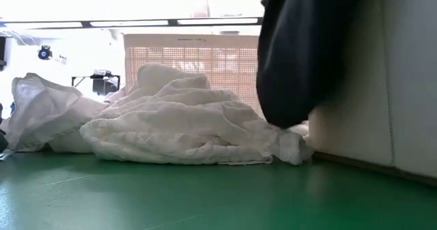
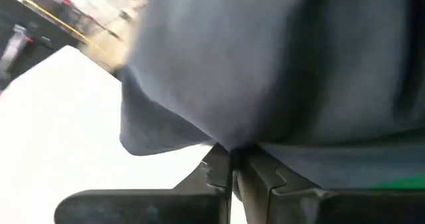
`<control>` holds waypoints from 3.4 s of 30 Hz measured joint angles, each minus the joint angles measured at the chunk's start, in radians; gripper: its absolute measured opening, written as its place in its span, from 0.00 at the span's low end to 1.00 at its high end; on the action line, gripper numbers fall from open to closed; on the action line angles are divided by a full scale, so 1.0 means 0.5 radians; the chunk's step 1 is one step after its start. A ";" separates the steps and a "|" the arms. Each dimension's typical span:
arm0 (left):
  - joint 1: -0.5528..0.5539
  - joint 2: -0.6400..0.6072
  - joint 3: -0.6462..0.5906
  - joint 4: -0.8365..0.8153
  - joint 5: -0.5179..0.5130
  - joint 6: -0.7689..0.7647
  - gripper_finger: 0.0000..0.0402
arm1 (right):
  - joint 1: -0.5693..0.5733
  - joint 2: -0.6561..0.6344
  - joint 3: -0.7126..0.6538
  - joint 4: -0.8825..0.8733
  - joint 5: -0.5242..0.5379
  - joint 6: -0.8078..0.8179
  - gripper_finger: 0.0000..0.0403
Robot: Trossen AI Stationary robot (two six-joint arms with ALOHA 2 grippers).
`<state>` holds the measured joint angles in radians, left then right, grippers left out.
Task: Pick and place trash into bin
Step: Put the black shorts into the white fabric storage bin
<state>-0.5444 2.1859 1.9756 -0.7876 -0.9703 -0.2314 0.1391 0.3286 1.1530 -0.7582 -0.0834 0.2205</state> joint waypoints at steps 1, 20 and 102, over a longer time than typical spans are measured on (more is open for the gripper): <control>-0.012 -0.001 0.040 -0.034 -0.030 0.018 0.00 | 0.000 0.000 0.000 0.000 0.000 -0.001 0.03; 0.050 -0.004 0.764 -0.021 0.322 0.613 0.00 | 0.000 -0.001 -0.013 -0.001 -0.005 -0.007 0.03; 0.386 0.141 0.761 0.587 1.304 -0.042 0.61 | 0.000 -0.002 -0.014 -0.002 -0.004 -0.089 0.03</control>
<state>-0.3515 2.2562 2.3562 -0.4940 -0.3186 -0.2523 0.1390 0.3275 1.1461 -0.7589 -0.0853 0.1761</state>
